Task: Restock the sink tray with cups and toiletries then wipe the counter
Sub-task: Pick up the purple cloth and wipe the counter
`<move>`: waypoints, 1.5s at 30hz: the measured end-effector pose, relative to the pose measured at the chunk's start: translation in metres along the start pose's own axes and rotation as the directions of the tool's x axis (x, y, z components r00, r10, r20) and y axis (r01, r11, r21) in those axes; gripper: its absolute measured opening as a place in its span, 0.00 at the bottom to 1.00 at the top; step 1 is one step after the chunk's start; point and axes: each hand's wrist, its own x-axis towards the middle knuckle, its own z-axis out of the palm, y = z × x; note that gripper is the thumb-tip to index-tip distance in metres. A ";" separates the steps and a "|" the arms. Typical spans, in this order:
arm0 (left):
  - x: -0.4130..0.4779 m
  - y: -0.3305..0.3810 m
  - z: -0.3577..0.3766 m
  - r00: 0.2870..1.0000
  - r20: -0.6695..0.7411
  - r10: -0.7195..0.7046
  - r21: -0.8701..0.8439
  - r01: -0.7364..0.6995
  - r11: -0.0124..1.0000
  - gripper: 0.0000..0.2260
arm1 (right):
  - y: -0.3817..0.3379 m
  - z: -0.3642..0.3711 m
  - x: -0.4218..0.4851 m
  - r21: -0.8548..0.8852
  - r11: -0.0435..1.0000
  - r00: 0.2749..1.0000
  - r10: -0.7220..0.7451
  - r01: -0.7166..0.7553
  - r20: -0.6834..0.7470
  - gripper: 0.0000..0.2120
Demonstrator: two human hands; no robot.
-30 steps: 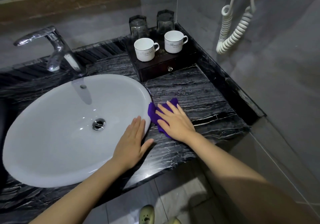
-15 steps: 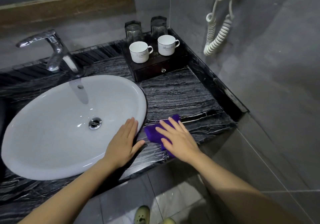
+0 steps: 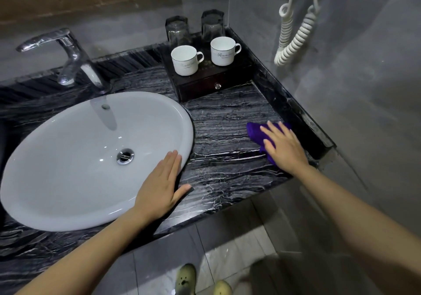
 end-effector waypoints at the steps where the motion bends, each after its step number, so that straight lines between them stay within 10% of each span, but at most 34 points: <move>1: 0.000 0.000 0.000 1.000 0.001 0.002 0.004 -0.002 1.000 0.39 | -0.002 0.001 0.001 0.000 1.000 1.000 0.009 -0.009 -0.005 0.22; 22: -0.044 -0.032 -0.012 0.995 0.091 -0.033 -0.129 0.045 0.991 0.51 | -0.212 0.056 -0.109 -0.027 0.989 0.983 -0.141 0.146 0.117 0.26; 27: -0.050 -0.036 -0.014 0.997 0.076 -0.021 -0.108 0.029 0.994 0.50 | -0.187 0.049 -0.107 0.021 0.976 0.974 -0.218 0.218 0.054 0.24; 37: -0.051 -0.039 -0.006 1.000 0.009 0.006 -0.031 -0.005 0.999 0.37 | -0.117 0.030 -0.027 -0.056 0.993 0.994 0.108 -0.108 -0.006 0.24; 45: -0.054 -0.045 -0.005 0.999 0.035 0.027 -0.045 -0.026 0.999 0.42 | -0.202 0.056 -0.095 -0.043 0.997 0.997 -0.063 0.065 0.041 0.26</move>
